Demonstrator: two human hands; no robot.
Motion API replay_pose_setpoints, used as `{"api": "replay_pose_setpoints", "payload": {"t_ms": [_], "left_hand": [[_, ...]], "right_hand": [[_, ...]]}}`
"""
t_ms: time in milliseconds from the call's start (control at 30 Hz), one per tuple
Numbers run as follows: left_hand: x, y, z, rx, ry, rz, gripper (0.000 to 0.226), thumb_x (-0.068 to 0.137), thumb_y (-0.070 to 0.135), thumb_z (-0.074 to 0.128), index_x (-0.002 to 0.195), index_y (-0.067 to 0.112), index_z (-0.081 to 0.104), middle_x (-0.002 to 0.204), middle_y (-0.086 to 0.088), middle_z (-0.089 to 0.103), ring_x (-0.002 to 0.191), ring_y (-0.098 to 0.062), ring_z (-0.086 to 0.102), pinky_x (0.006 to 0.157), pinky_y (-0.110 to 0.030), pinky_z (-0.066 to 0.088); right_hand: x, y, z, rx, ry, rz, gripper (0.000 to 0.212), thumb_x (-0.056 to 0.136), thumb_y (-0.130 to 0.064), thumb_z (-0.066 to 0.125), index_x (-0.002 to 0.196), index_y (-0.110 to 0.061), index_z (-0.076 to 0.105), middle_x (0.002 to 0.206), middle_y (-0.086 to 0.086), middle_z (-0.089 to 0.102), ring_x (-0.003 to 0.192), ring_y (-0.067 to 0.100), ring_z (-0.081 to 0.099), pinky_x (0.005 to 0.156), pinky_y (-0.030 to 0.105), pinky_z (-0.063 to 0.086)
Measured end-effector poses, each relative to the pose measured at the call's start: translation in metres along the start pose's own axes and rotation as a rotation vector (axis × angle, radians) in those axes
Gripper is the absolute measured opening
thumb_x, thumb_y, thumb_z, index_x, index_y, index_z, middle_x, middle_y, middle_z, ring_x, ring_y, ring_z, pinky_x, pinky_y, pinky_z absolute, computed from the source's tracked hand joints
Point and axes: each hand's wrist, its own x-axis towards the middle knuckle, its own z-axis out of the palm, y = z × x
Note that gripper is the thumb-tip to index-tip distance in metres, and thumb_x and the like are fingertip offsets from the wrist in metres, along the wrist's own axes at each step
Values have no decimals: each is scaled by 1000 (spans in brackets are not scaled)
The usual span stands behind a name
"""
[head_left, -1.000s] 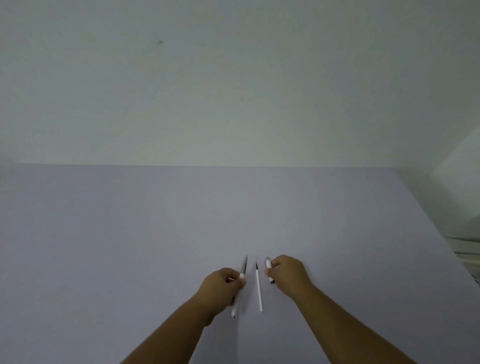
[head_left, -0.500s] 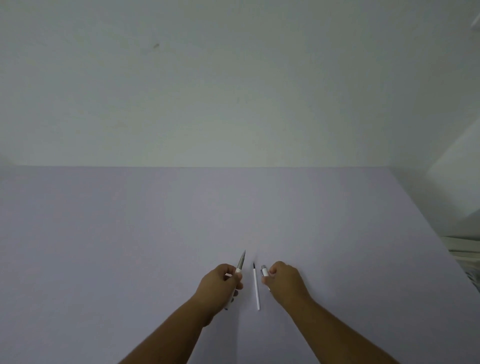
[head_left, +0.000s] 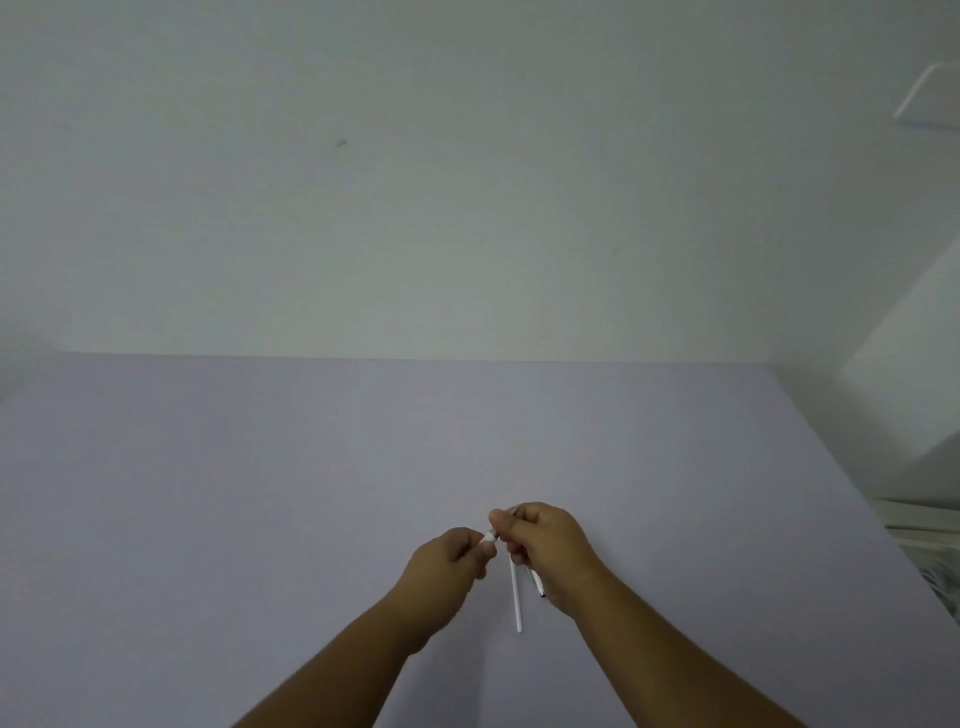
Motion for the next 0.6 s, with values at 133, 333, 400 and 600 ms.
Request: {"api": "replay_pose_setpoints", "payload": {"t_ms": [133, 333, 400, 600], "left_hand": [[-8, 7, -12, -270, -159, -89, 25, 96, 28, 48, 83, 16, 66, 63, 2, 49, 48, -8, 36, 45, -18, 34], [-17, 12, -28, -562, -345, -199, 30, 99, 24, 40, 82, 11, 61, 52, 6, 39, 44, -7, 25, 38, -15, 24], [-19, 12, -31, -640, -381, -232, 31, 99, 25, 39, 80, 12, 60, 52, 6, 38, 43, -6, 24, 35, -14, 24], [-21, 13, -32, -625, -389, -196, 33, 99, 28, 38, 78, 13, 58, 53, 6, 38, 42, -6, 25, 36, -14, 24]], "right_hand": [[-1, -3, 1, 72, -65, -41, 19, 82, -25, 69, 65, -15, 70, 53, -5, 60, 53, 11, 50, 59, 24, 48], [-5, -8, 5, 76, -116, -126, 14, 80, -25, 71, 70, -14, 73, 60, -1, 64, 55, 12, 53, 57, 24, 48], [-7, -9, 7, 96, -128, -151, 13, 80, -23, 71, 72, -13, 73, 61, 0, 65, 56, 12, 53, 57, 23, 48], [-9, -16, 2, 166, -214, -144, 11, 85, -15, 65, 83, -14, 76, 71, 0, 70, 67, 10, 64, 63, 20, 53]]}}
